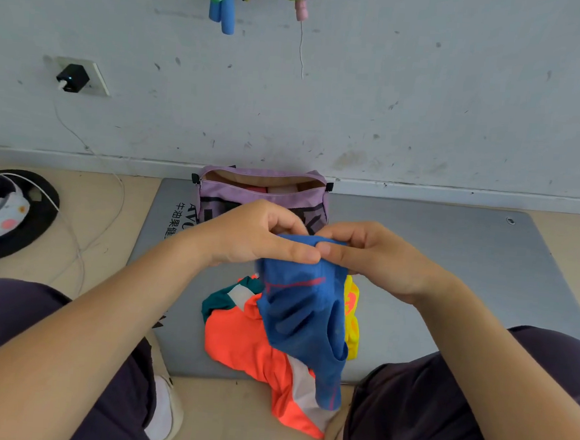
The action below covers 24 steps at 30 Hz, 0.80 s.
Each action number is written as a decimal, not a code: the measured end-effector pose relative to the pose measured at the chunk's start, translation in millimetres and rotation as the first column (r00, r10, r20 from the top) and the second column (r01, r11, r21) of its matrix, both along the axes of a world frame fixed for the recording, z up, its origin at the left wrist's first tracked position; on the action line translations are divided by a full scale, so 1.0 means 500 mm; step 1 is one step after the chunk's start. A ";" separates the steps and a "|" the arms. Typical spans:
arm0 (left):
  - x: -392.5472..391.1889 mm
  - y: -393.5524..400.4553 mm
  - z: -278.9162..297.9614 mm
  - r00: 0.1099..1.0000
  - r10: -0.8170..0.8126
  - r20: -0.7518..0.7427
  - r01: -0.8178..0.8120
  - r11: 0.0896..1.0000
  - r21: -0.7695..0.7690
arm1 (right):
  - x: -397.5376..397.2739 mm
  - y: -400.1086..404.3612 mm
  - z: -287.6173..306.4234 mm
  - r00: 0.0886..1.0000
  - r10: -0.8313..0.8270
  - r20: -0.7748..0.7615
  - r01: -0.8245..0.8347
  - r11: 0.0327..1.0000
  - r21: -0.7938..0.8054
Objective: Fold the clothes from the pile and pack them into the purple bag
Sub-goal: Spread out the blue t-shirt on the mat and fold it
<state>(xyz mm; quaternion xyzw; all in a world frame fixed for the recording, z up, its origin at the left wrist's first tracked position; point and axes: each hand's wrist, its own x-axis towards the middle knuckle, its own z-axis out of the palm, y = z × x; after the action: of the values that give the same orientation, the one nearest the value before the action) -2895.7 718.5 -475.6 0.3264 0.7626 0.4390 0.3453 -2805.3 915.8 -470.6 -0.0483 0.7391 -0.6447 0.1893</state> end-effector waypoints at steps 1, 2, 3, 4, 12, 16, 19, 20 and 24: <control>-0.004 -0.004 0.001 0.999 -0.006 -0.038 0.005 1.000 -0.027 | 0.000 0.003 0.001 1.000 -0.013 -0.004 0.013 1.000 0.013; -0.007 -0.008 0.002 0.999 -0.004 -0.053 0.002 1.000 -0.029 | 0.000 0.006 0.002 1.000 -0.027 -0.011 0.027 0.999 0.027; -0.008 -0.010 0.002 0.999 0.000 -0.037 0.000 1.000 -0.004 | 0.000 0.009 0.002 0.999 -0.039 -0.020 0.040 0.998 0.042; -0.006 -0.011 0.003 1.000 0.003 0.004 -0.003 0.999 0.046 | 0.000 0.010 0.002 0.998 -0.047 -0.030 0.048 0.997 0.057; 0.024 0.016 0.002 0.972 0.044 0.231 -0.071 0.991 0.113 | -0.005 0.006 -0.006 0.986 -0.156 -0.064 0.155 0.988 -0.009; 0.033 0.028 0.001 0.995 -0.044 0.094 0.050 0.997 -0.058 | -0.008 0.001 -0.009 0.984 -0.169 -0.051 0.172 0.983 0.062; 0.031 0.027 -0.009 0.982 -0.183 -0.049 0.159 0.937 -0.311 | -0.008 -0.008 -0.014 0.988 -0.153 -0.029 0.155 0.982 0.110; 0.029 0.026 -0.010 0.978 -0.199 -0.057 0.171 0.932 -0.321 | -0.008 -0.011 -0.015 0.987 -0.158 -0.018 0.159 0.982 0.105; 0.022 0.018 0.006 0.998 -0.059 -0.006 0.058 0.991 -0.119 | -0.008 0.002 -0.014 0.985 -0.170 -0.032 0.172 0.983 0.064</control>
<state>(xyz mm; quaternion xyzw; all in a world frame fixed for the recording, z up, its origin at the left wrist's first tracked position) -2884.5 727.4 -472.4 0.3296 0.7790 0.3809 0.3732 -2809.6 916.6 -477.6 0.0130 0.7639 -0.6330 0.1250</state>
